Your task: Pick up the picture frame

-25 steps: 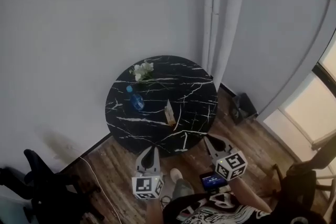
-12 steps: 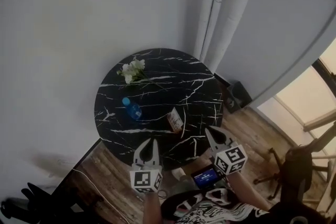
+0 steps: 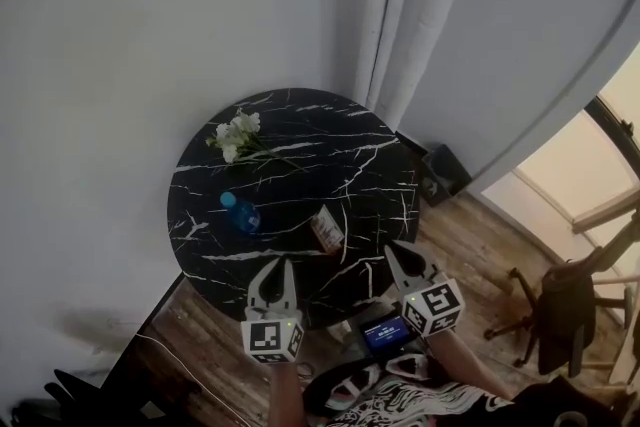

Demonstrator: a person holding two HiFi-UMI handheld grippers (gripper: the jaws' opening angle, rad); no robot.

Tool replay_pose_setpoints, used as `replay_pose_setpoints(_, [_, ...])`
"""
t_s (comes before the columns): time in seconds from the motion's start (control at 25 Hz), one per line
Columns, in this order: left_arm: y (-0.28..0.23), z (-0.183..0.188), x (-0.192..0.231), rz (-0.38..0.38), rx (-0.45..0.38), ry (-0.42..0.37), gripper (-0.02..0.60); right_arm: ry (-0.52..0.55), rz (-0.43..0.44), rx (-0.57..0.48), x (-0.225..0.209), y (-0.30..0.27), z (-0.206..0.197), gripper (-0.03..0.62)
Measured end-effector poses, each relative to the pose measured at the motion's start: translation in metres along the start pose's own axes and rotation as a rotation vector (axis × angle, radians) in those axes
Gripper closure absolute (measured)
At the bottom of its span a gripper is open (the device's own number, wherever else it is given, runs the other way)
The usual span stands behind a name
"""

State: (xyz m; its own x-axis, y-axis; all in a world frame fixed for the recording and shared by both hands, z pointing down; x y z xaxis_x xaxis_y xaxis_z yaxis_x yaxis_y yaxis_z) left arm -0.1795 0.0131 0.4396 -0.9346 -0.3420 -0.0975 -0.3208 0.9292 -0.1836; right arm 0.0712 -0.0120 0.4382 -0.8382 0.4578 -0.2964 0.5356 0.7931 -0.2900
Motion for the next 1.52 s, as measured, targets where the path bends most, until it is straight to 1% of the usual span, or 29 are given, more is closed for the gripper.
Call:
replay_pose_setpoints(0.16, [-0.006, 0.001, 0.002, 0.001, 0.008, -0.014, 0.568, -0.005, -0.008, 0.011, -0.004, -0.005, -0.005, 0.576])
replay_pose_setpoints(0.32, [-0.012, -0.002, 0.004, -0.007, 0.016, -0.019, 0.568, 0.000, 0.006, 0.032, -0.002, -0.014, -0.011, 0.576])
replay_pose_setpoints(0.48, [-0.024, -0.011, 0.003, -0.021, 0.016, -0.011, 0.568, 0.028, 0.037, 0.095, -0.003, -0.026, -0.026, 0.574])
replay_pose_setpoints(0.64, [-0.037, -0.030, 0.002, -0.040, 0.074, -0.020, 0.568, 0.075, 0.083, 0.169, 0.000, -0.039, -0.046, 0.574])
replay_pose_setpoints(0.8, [-0.052, -0.057, 0.004, -0.047, 0.147, -0.044, 0.566, 0.089, 0.117, 0.248, 0.002, -0.054, -0.068, 0.569])
replay_pose_setpoints(0.84, [-0.055, -0.062, 0.004, -0.052, 0.157, -0.048, 0.566, 0.089, 0.130, 0.270, 0.001, -0.059, -0.075, 0.554])
replay_pose_setpoints(0.96, [-0.065, -0.076, 0.006, -0.067, 0.180, -0.057, 0.565, 0.092, 0.159, 0.345, -0.001, -0.075, -0.094, 0.467])
replay_pose_setpoints(1.04, [-0.072, -0.084, 0.008, -0.073, 0.192, -0.054, 0.563, 0.089, 0.157, 0.372, -0.003, -0.083, -0.101, 0.441])
replay_pose_setpoints(1.2, [-0.083, -0.093, 0.011, -0.076, 0.202, -0.042, 0.551, 0.090, 0.155, 0.391, -0.001, -0.099, -0.114, 0.407])
replay_pose_setpoints(1.28, [-0.090, -0.097, 0.012, -0.078, 0.207, -0.043, 0.545, 0.091, 0.165, 0.404, 0.002, -0.109, -0.121, 0.401])
replay_pose_setpoints(1.44, [-0.108, -0.103, 0.007, -0.082, 0.202, -0.020, 0.537, 0.100, 0.177, 0.438, 0.007, -0.126, -0.136, 0.396])
replay_pose_setpoints(1.52, [-0.113, -0.106, 0.004, -0.100, 0.210, -0.034, 0.537, 0.105, 0.179, 0.435, 0.011, -0.133, -0.142, 0.393])
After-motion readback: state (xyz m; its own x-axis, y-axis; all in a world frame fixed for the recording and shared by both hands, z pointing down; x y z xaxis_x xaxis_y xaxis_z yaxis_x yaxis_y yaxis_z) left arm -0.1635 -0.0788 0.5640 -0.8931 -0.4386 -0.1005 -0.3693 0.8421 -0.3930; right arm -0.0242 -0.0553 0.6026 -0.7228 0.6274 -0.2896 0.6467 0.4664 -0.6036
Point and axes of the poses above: the fingertips, and each gripper's own axes: y backward along the fingers, x to its left, z out of its top, the point moved 6 cm from there along y, backward along the fingers, and after that the axes turned 12 degrees about -y, right-handed, at the moved point
